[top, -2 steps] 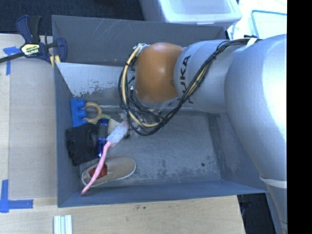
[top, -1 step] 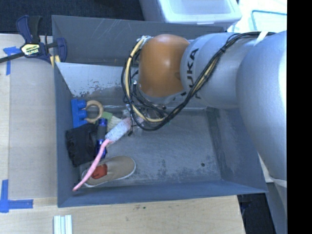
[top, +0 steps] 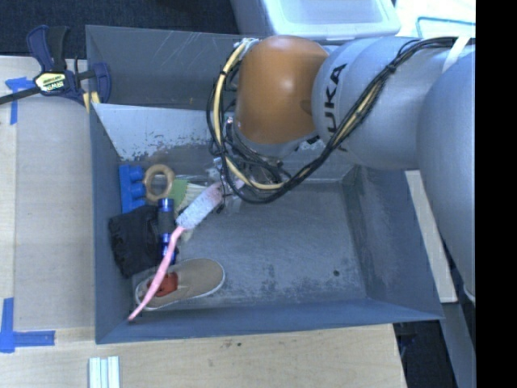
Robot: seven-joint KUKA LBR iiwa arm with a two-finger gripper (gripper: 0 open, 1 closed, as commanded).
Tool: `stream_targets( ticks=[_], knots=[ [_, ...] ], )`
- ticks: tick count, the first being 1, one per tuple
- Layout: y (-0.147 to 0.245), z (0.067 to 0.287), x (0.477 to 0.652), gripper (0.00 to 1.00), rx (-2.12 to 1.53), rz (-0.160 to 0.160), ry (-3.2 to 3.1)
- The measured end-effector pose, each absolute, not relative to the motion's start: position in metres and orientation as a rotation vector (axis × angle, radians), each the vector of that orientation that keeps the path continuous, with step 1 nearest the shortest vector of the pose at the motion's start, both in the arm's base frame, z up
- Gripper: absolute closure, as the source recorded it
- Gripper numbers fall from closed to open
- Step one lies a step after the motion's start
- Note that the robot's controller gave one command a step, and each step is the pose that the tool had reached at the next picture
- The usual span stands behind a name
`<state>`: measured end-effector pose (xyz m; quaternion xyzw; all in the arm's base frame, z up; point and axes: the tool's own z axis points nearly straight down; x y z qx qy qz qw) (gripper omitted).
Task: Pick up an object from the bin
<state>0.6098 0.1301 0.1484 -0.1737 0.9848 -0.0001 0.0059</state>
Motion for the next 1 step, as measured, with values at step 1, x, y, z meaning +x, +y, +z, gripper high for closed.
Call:
stream_targets(
  ticks=[1],
  knots=[
    [0.1299, 0.1637, 0.6105, 1.0, -0.54, -0.001, 3.08]
  ],
)
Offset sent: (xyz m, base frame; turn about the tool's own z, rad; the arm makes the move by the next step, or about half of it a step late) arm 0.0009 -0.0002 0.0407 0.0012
